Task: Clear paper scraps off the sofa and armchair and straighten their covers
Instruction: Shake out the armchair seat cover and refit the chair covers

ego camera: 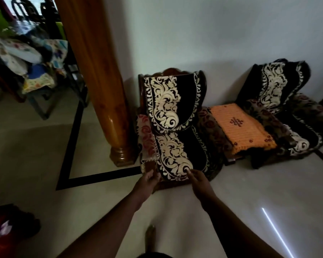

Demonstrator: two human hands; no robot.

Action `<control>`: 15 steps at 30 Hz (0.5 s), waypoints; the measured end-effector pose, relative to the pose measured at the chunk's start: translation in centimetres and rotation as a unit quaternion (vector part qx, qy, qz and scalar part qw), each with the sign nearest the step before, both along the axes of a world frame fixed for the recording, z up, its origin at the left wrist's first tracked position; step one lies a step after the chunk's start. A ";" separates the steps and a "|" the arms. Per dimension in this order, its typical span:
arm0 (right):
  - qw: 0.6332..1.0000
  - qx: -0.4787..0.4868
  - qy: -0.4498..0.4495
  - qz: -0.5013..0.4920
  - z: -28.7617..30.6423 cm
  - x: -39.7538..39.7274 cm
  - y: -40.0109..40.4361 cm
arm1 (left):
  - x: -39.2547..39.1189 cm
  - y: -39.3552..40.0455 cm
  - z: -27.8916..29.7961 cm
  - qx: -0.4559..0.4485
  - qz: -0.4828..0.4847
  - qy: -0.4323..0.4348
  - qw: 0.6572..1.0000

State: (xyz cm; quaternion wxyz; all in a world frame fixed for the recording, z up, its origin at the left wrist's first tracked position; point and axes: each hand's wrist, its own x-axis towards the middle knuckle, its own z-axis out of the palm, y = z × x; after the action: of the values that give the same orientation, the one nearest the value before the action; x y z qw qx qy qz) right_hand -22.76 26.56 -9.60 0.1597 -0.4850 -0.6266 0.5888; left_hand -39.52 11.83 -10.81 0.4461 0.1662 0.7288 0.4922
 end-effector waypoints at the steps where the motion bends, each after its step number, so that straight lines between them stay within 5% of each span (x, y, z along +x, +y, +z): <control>1: 1.000 0.000 -0.014 0.000 -0.6 -0.3 1.3 | -0.7 1.2 -0.8 -0.009 -0.005 -0.003 1.000; 15: 0.993 -0.006 -0.118 -0.009 -5.5 -4.6 17.4 | -7.6 17.0 -7.3 -0.109 -0.068 -0.036 0.991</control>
State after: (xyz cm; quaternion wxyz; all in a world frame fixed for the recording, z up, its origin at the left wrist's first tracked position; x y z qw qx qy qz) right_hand -27.37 43.93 -15.09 0.0869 -0.5580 -0.6330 0.5295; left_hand -47.13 28.78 -18.13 0.5193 0.1480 0.7487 0.3845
